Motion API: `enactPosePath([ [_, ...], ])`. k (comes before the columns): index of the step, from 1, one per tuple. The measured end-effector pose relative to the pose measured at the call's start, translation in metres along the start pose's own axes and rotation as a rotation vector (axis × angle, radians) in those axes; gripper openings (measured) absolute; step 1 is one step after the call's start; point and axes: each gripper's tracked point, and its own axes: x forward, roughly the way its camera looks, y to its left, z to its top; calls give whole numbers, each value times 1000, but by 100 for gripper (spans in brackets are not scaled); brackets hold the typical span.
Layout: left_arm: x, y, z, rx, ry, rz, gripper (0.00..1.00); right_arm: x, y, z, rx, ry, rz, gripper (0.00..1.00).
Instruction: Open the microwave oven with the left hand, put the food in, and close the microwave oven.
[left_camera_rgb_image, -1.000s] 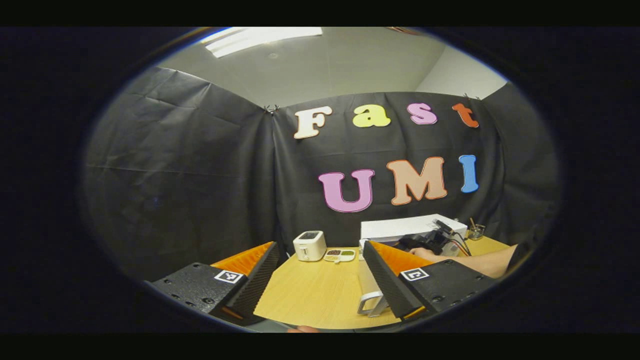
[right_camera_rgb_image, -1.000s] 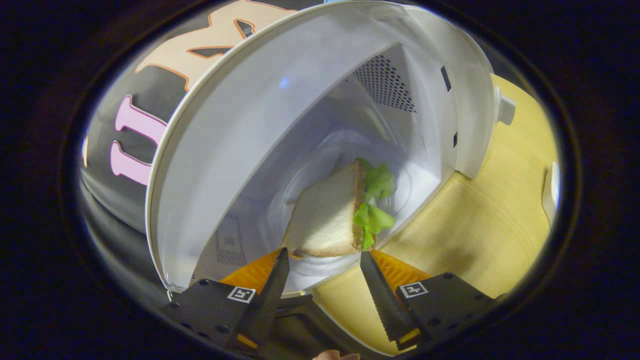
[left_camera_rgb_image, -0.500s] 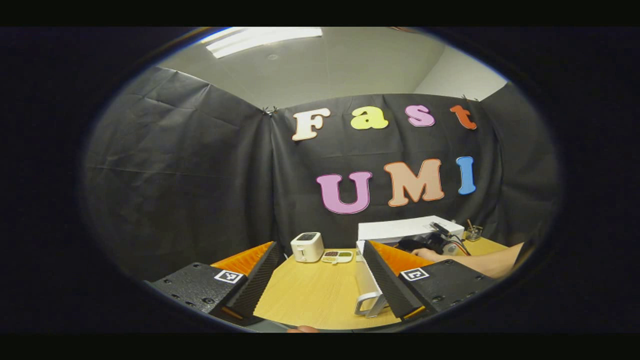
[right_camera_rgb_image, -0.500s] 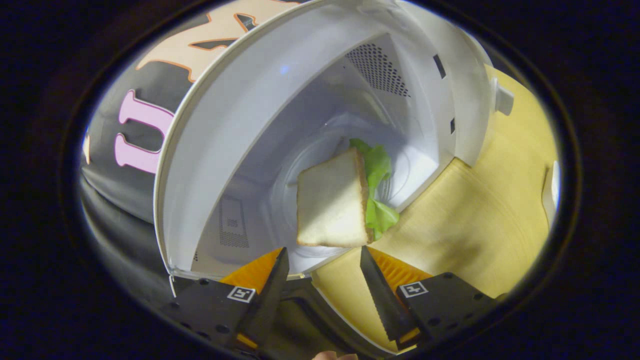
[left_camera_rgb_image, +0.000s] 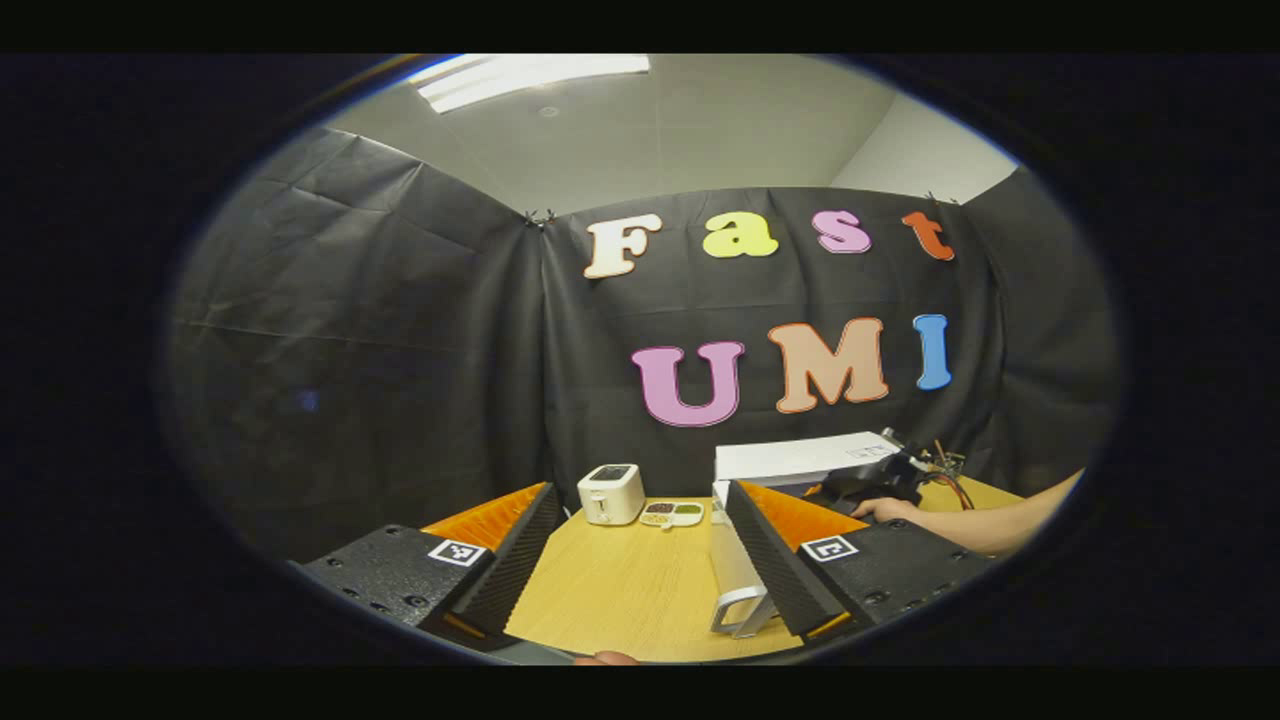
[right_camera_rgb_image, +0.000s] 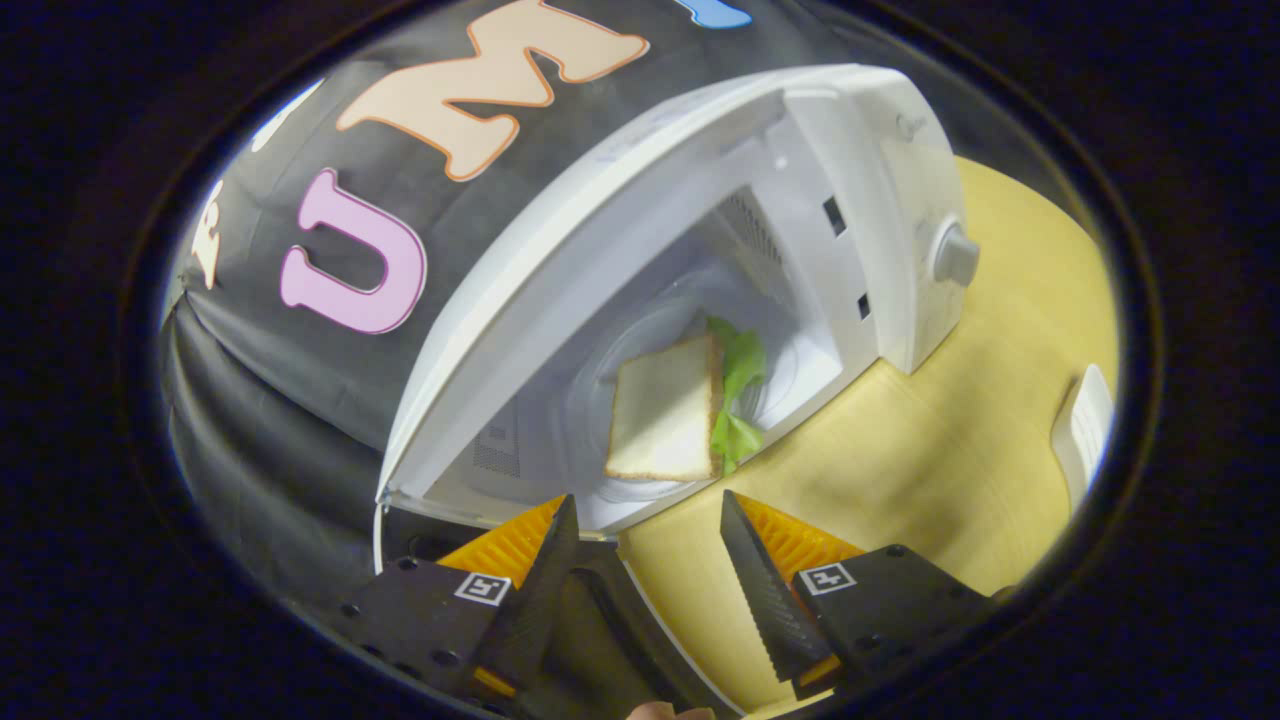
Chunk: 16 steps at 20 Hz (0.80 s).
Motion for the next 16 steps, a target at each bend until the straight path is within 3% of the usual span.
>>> enactPosePath([
  [8, 5, -6, -23, 12, 25, -6, 99, -77, -17, 47, -132, -186, 75, 77],
  [16, 9, -14, -70, 38, 117, 4, 97, -175, -46, 94, -429, -466, 147, 77],
])
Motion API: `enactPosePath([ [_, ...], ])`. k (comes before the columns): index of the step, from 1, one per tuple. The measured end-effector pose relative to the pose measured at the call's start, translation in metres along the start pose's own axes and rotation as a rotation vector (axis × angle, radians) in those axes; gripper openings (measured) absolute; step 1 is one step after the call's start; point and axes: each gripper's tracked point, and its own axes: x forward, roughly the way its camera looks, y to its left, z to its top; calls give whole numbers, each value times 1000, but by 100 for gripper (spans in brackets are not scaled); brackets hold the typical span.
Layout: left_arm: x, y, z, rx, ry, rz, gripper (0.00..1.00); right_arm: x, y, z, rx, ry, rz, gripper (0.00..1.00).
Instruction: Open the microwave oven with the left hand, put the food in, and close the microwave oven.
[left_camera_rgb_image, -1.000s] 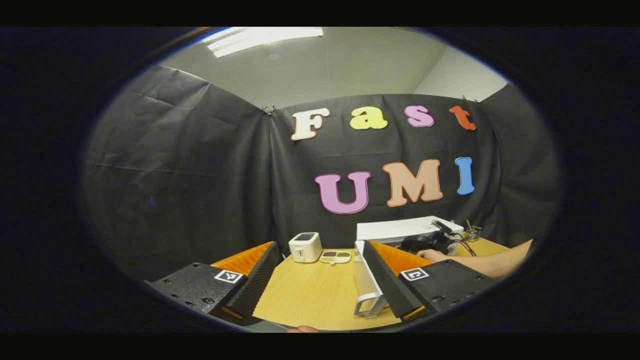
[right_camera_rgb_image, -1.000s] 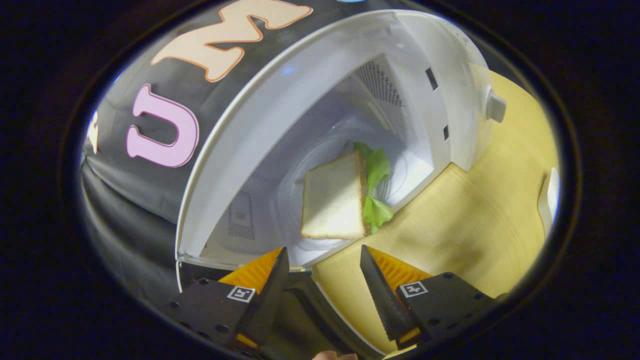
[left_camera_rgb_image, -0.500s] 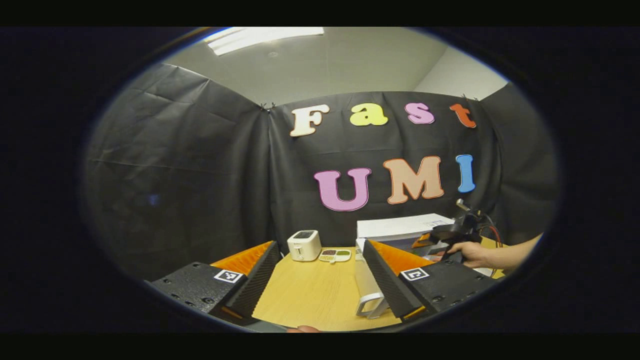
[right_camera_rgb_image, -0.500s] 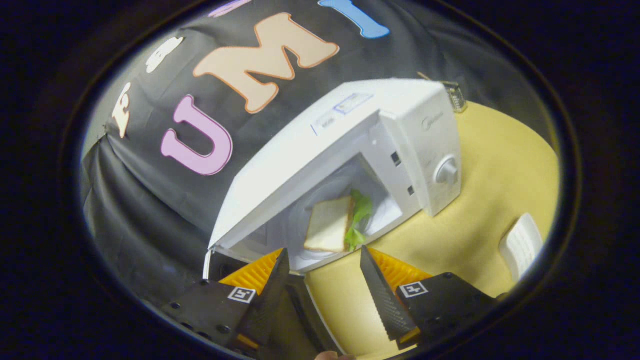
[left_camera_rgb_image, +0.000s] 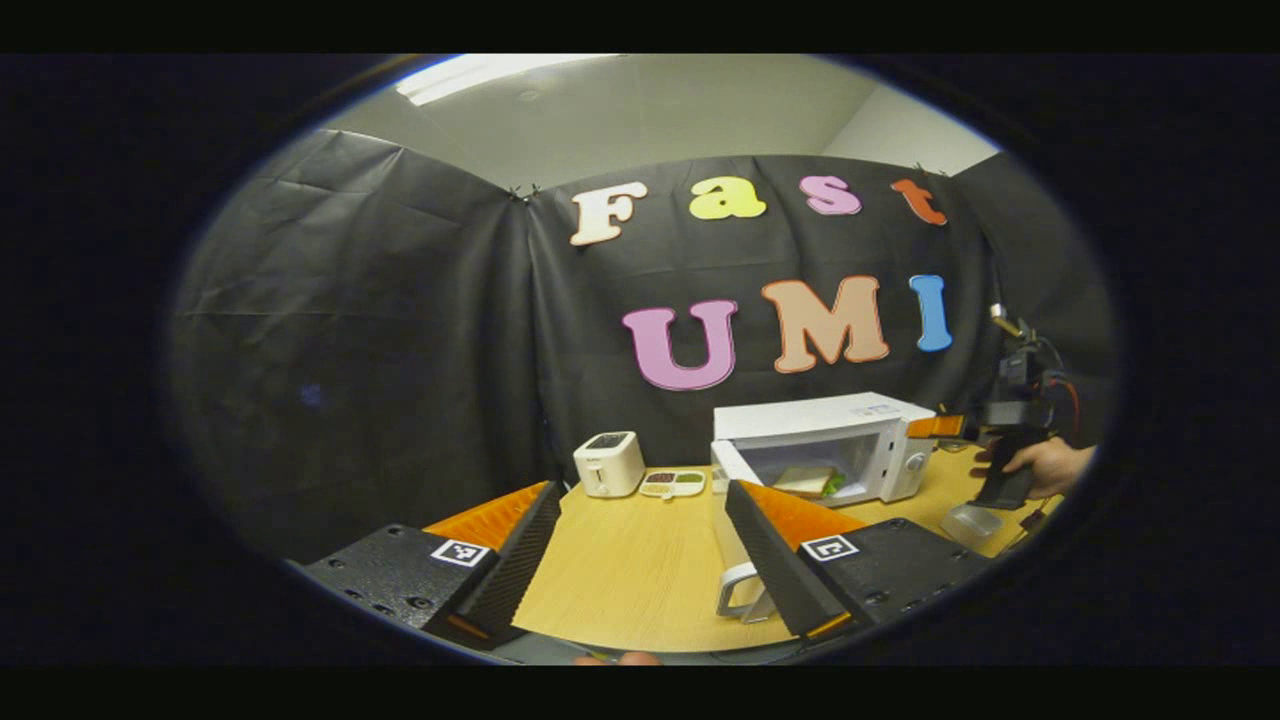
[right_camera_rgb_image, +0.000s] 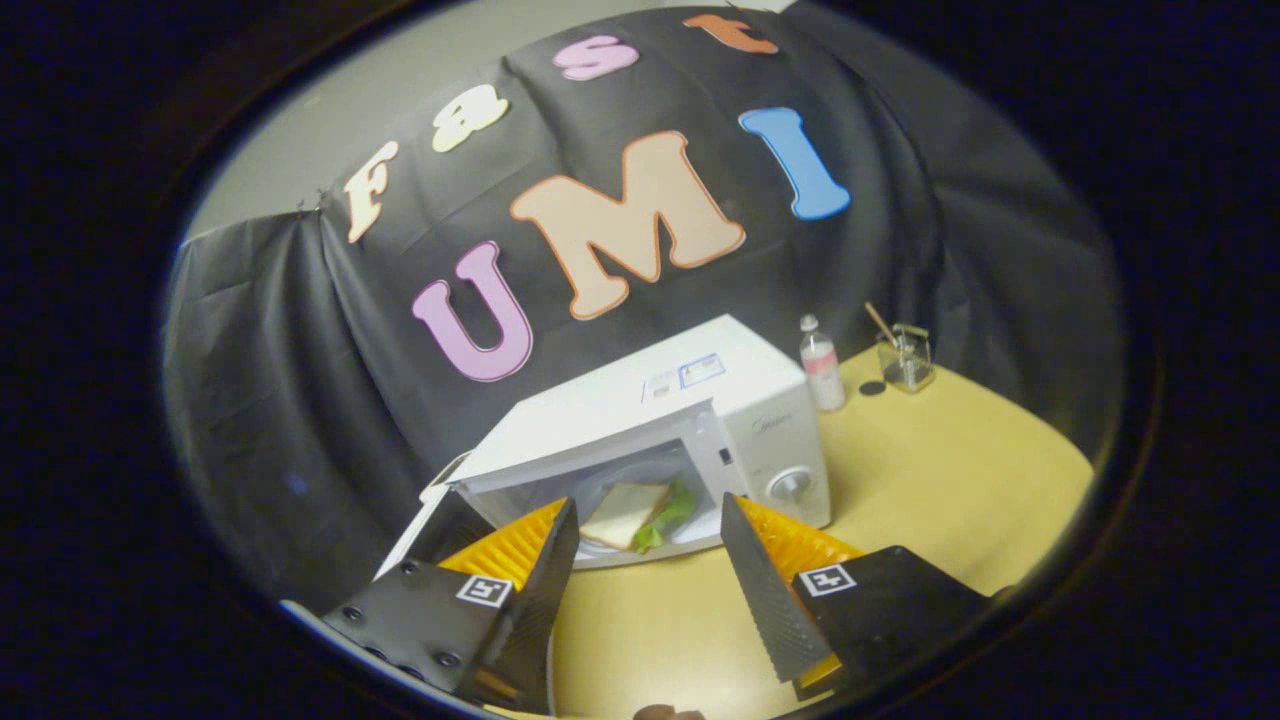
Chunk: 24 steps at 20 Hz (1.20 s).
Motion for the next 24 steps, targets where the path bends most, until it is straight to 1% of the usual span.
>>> enactPosePath([
  [2, 3, -3, -15, -15, 29, -6, 97, -17, -11, 24, -69, -67, -5, 77],
  [3, 4, -1, -24, -14, 47, 3, 97, -27, -16, 41, -109, -108, -1, 88],
  [4, 8, 3, -33, -15, 65, 17, 97, -39, -24, 56, -166, -140, -11, 77],
  [6, 11, 5, -45, -20, 98, 28, 96, -57, -35, 73, -239, -169, -30, 77],
  [8, 16, 6, -58, -21, 121, 30, 95, -77, -43, 98, -280, -212, -50, 77],
  [10, 22, 3, -74, -16, 152, 25, 93, -93, -48, 121, -287, -258, -60, 77],
  [11, 23, 2, -82, -10, 170, 30, 93, -102, -54, 127, -284, -266, -71, 77],
  [13, 28, -1, -94, -3, 181, 18, 94, -117, -64, 147, -298, -308, -89, 77],
  [14, 31, -3, -102, 3, 191, 16, 89, -124, -68, 159, -311, -338, -95, 77],
  [15, 32, -5, -110, 15, 205, 21, 87, -130, -72, 166, -318, -345, -105, 77],
  [17, 33, -7, -119, 21, 227, 28, 75, -138, -79, 174, -324, -343, -122, 77],
  [18, 33, -14, -122, 16, 239, 12, 57, -143, -84, 179, -334, -349, -137, 77],
  [19, 31, -20, -129, 23, 254, -4, 42, -149, -87, 184, -347, -354, -147, 77],
  [20, 32, -21, -132, 41, 255, -1, 30, -153, -88, 187, -357, -356, -149, 77],
  [22, 38, -15, -143, 58, 279, 47, 15, -162, -90, 194, -386, -365, -154, 77],
  [24, 34, -26, -149, 10, 300, 27, 0, -168, -90, 205, -399, -390, -157, 77],
])
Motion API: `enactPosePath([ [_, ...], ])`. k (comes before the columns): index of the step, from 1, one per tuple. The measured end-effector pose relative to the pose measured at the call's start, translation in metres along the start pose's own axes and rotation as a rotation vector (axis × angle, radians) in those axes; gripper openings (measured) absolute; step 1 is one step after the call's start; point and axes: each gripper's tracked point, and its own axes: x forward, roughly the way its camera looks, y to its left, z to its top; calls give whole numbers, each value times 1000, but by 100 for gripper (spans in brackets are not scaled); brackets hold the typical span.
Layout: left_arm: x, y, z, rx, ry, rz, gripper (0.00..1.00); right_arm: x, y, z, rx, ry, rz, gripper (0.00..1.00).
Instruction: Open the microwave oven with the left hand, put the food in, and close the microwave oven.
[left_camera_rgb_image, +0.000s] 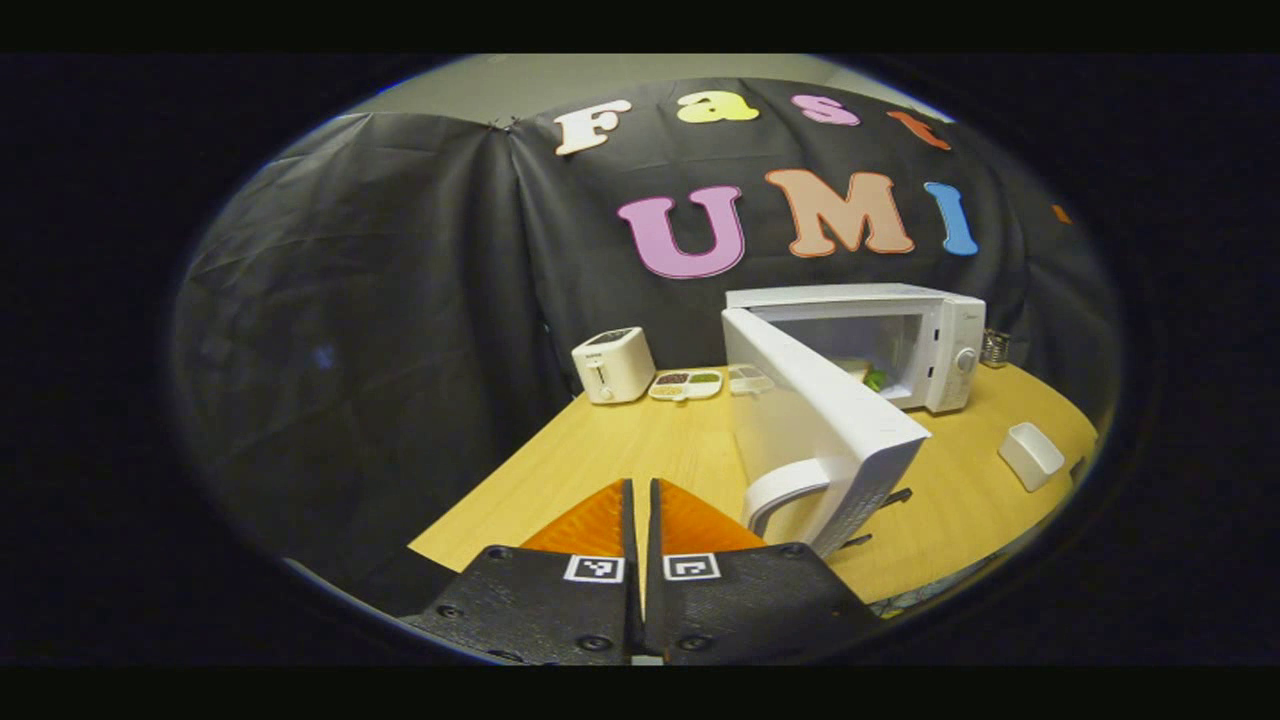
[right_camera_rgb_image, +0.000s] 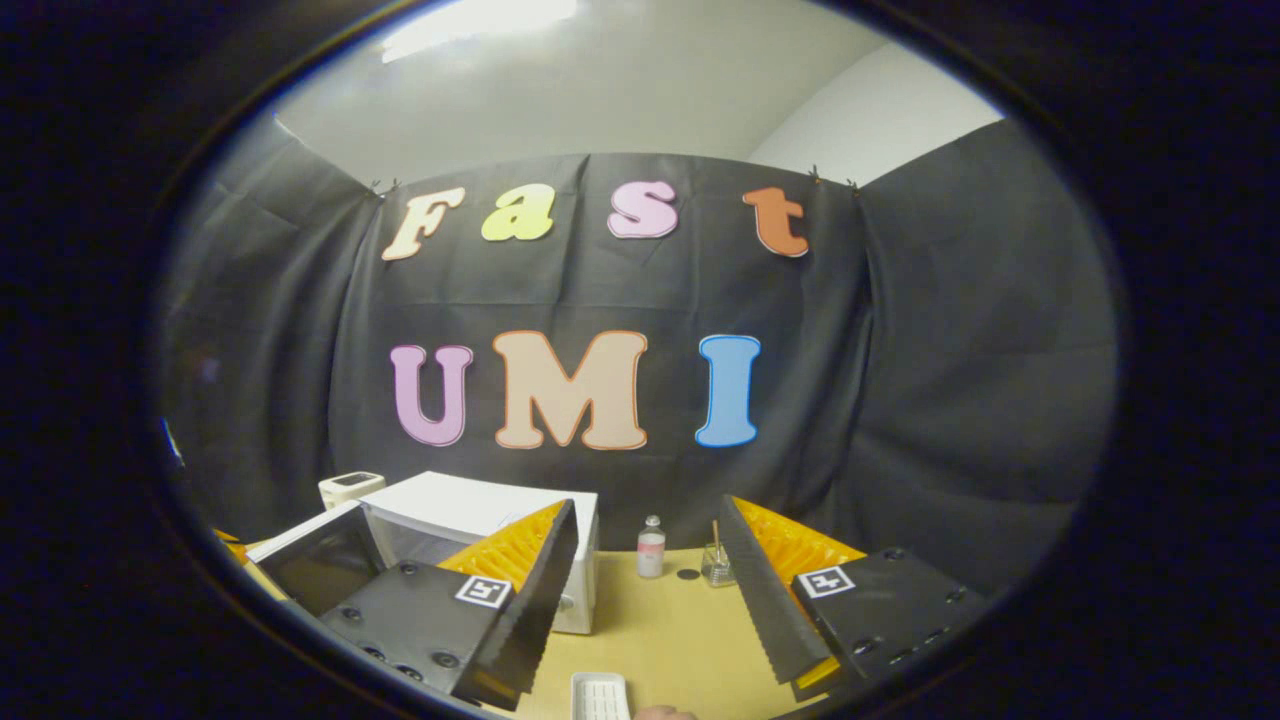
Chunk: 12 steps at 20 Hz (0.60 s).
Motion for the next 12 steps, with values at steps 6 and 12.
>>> enactPosePath([
  [6, 10, -22, 1, -9, -2, -7, 0, -7, -11, 11, -12, 5, -1, 77],
  [12, 13, -75, 17, 8, -15, -127, 0, -17, -18, 15, -36, 7, -18, 89],
])
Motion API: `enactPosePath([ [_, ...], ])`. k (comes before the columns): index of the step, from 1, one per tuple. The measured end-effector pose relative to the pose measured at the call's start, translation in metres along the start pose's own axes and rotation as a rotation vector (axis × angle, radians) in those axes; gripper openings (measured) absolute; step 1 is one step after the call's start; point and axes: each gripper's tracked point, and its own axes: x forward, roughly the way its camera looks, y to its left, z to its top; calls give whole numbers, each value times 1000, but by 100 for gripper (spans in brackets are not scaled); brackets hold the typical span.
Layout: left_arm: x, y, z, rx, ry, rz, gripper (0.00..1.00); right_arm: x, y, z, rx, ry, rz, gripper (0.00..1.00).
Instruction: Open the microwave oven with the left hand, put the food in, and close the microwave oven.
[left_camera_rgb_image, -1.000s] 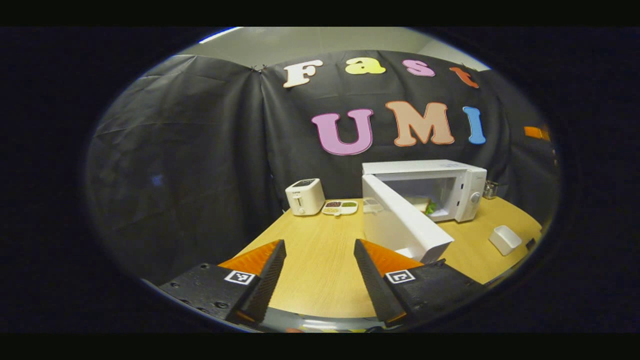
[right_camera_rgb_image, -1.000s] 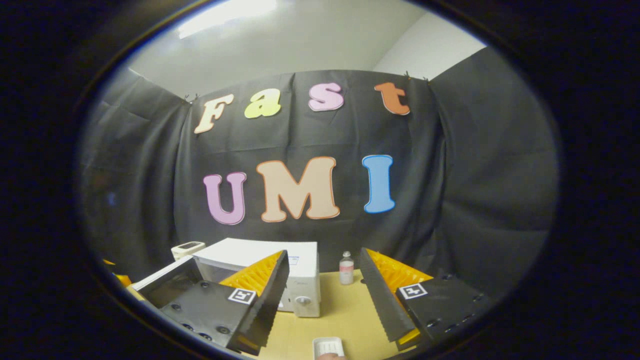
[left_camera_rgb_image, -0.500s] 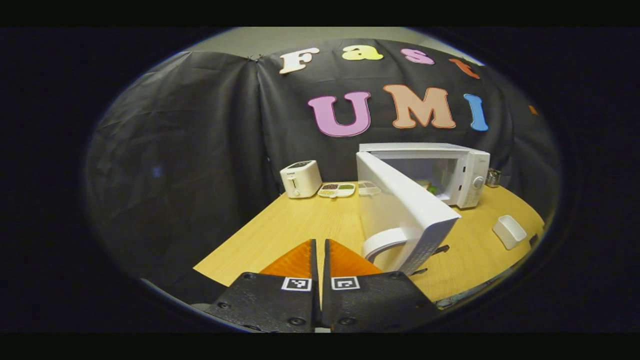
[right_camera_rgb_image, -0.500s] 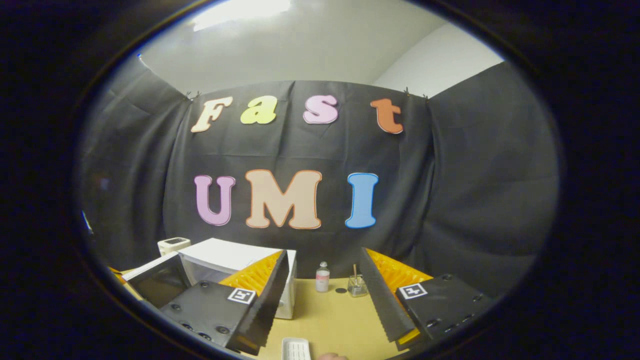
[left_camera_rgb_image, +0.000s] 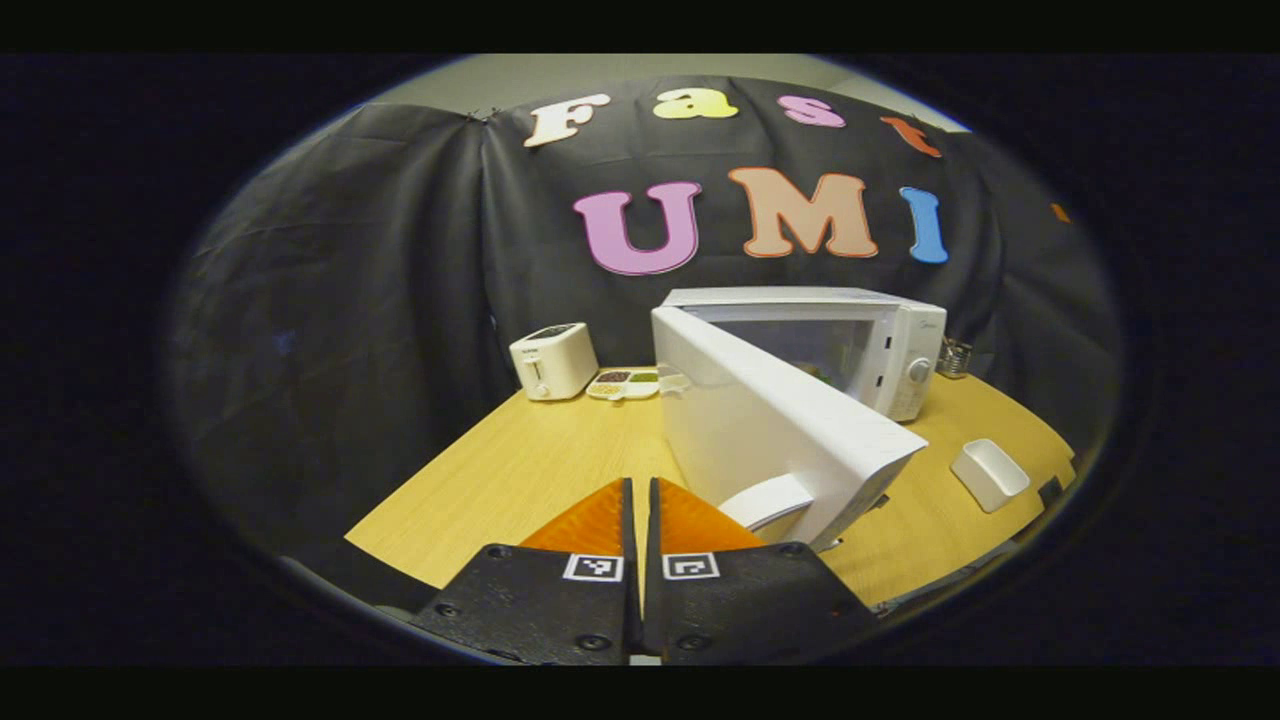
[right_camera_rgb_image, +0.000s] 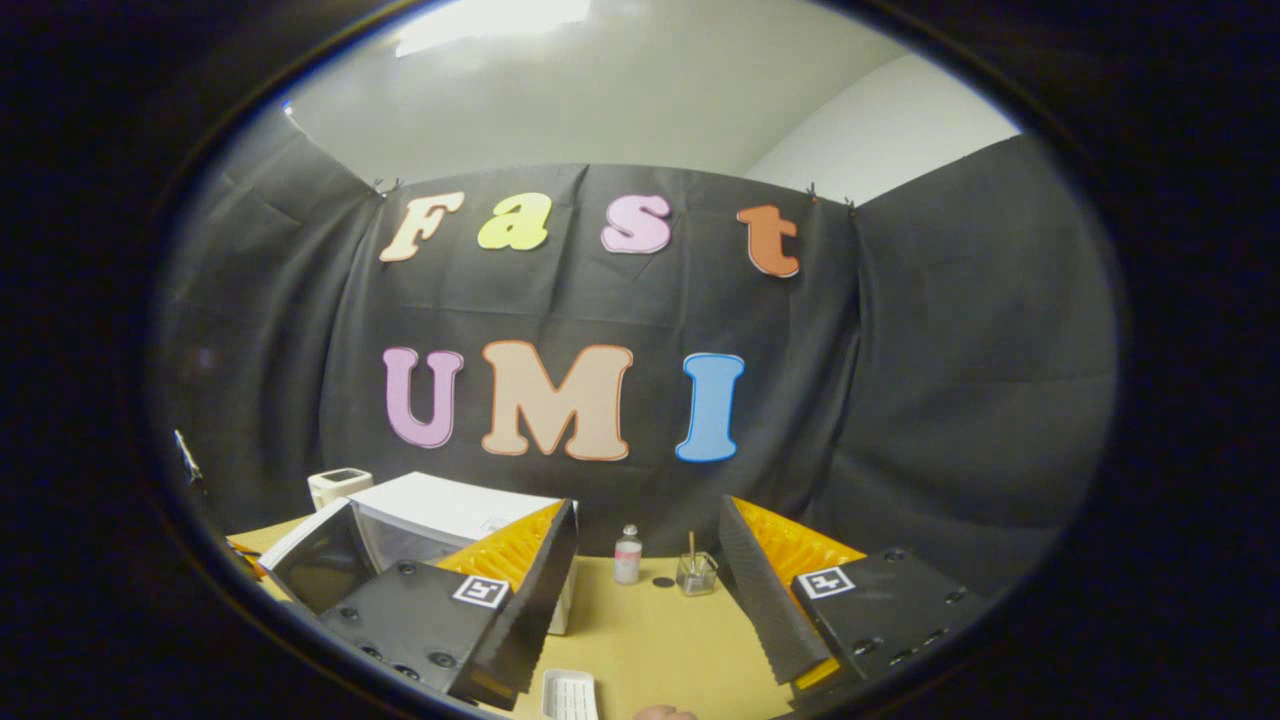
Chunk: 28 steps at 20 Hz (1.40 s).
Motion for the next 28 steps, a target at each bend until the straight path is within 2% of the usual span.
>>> enactPosePath([
  [1, 2, -9, 4, 6, -11, -24, 0, 0, -2, 3, -5, -9, -2, 79],
  [8, 16, -72, 23, 12, -59, -143, 0, -7, 19, 2, -57, -22, 12, 81],
  [12, 26, -100, 35, 11, -84, -191, 1, -10, 27, 2, -76, -32, 24, 87],
  [23, 60, -144, 43, 34, -105, -248, 2, -5, 37, 2, -41, -32, 34, 87],
  [28, 85, -154, 49, 41, -109, -247, 0, -4, 37, 3, -41, -28, 27, 87],
])
